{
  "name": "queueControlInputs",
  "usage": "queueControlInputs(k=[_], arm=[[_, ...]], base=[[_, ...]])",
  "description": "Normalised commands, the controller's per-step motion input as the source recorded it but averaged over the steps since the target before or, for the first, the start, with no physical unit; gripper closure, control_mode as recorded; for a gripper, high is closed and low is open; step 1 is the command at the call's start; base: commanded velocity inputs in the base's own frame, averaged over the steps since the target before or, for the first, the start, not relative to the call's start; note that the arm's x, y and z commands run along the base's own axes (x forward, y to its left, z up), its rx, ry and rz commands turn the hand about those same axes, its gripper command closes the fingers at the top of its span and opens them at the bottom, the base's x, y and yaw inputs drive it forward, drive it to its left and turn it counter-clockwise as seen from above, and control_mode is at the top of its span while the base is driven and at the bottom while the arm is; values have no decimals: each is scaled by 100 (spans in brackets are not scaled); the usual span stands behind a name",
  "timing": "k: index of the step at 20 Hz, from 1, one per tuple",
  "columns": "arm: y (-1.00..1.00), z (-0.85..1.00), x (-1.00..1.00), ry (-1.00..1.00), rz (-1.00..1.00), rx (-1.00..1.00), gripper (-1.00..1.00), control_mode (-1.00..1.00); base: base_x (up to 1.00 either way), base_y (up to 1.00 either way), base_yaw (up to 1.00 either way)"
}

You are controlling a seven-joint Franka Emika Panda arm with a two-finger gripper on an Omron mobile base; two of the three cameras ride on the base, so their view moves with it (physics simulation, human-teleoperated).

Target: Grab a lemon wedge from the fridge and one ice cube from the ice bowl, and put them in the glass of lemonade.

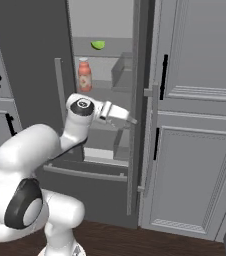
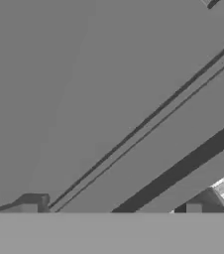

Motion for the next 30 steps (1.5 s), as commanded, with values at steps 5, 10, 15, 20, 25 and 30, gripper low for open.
queueControlInputs(k=[5, 10, 15, 20, 25, 30], arm=[[45, 59, -80, -20, 1, 0, -100, -100], [86, 26, -83, -13, 6, 0, -100, -100], [98, 0, -65, -12, 23, 24, -100, -100], [100, 0, -4, 0, 44, 34, -100, -100], [65, 11, 0, -1, 22, 15, -100, -100], [85, 3, 0, -1, 4, 0, -100, -100]], base=[[0, 0, 0], [0, 0, 0], [0, 0, 0], [0, 0, 0], [0, 0, 0], [0, 0, 0]])
